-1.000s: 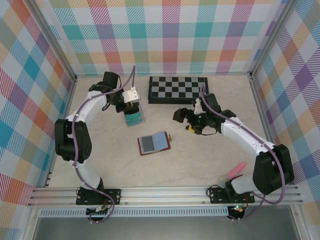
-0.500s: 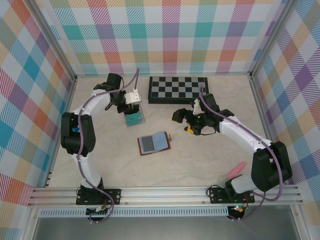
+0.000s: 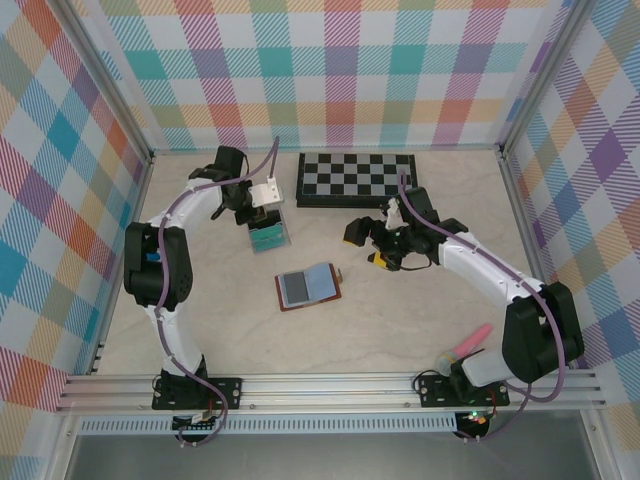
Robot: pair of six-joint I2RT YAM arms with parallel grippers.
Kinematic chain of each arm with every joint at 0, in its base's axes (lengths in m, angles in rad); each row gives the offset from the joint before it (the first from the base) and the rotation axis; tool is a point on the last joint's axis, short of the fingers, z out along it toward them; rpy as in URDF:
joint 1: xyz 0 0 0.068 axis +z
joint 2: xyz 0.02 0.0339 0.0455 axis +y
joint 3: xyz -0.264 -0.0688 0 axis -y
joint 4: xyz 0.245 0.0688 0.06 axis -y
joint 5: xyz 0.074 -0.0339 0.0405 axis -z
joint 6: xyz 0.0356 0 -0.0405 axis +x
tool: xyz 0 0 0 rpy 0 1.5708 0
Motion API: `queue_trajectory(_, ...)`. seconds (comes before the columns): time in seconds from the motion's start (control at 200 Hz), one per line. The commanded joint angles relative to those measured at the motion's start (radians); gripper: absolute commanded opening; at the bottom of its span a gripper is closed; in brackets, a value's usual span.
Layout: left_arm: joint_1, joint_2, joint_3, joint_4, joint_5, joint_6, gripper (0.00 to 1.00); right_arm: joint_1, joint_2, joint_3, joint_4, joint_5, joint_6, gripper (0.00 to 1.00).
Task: Take the credit cards out of the card holder
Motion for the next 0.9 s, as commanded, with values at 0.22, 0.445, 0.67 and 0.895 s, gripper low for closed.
queue_trajectory(0.22, 0.01, -0.067, -0.026, 0.097, 0.042, -0.1, 0.25, 0.007, -0.002, 0.031, -0.01, -0.003, -0.018, 1.0)
queue_trajectory(0.445, 0.01, -0.236, -0.095, 0.299, 0.02, -0.524, 0.32, 0.106, 0.053, 0.131, -0.132, 0.113, -0.12, 1.0)
queue_trajectory(0.67, 0.01, -0.457, -0.315, 0.515, -0.087, -0.994, 0.37, 0.269, 0.169, 0.271, -0.267, 0.319, -0.216, 0.97)
queue_trajectory(0.895, 0.01, -0.665, -0.479, 0.423, -0.454, -1.387, 0.46, 0.408, 0.329, 0.383, -0.347, 0.443, -0.267, 0.87)
